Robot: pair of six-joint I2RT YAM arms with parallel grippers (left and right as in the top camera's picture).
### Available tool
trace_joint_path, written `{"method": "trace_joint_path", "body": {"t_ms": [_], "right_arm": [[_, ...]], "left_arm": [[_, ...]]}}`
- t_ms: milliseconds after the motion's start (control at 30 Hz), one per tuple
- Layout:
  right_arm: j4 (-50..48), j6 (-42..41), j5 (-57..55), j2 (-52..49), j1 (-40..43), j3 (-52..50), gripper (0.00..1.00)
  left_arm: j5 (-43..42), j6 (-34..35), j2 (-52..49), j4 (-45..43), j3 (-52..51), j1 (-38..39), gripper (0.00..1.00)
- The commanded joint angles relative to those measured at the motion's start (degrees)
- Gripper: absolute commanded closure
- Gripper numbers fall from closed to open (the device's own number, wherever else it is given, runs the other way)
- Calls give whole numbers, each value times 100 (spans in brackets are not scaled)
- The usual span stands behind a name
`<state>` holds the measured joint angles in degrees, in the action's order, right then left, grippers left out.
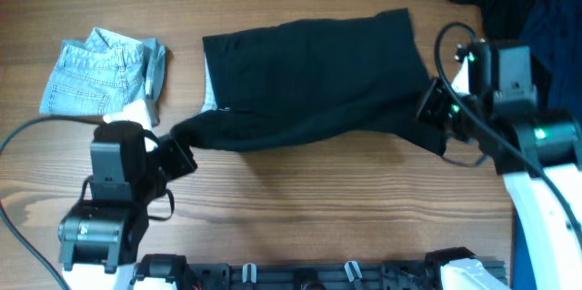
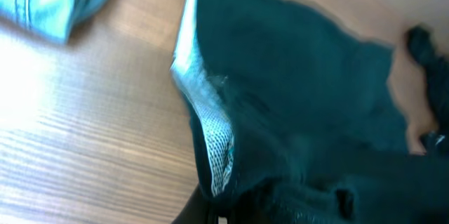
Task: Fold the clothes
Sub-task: 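Hold the near edge with both grippers and fold it away over the shorts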
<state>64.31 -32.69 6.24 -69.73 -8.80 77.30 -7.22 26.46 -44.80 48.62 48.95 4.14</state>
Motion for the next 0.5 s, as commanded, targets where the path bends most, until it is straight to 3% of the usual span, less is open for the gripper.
{"method": "trace_joint_path", "body": {"t_ms": [0, 233, 467], "right_arm": [[-612, 214, -9, -708, 35, 103, 96], [-2409, 424, -258, -1777, 542, 103, 96], [-3906, 428, -35, -2813, 695, 103, 96]], "left_arm": [[219, -358, -1003, -605, 289, -2, 96], [170, -608, -3150, -2457, 439, -2, 96], [26, -22, -4406, -4133, 509, 0, 96]]}}
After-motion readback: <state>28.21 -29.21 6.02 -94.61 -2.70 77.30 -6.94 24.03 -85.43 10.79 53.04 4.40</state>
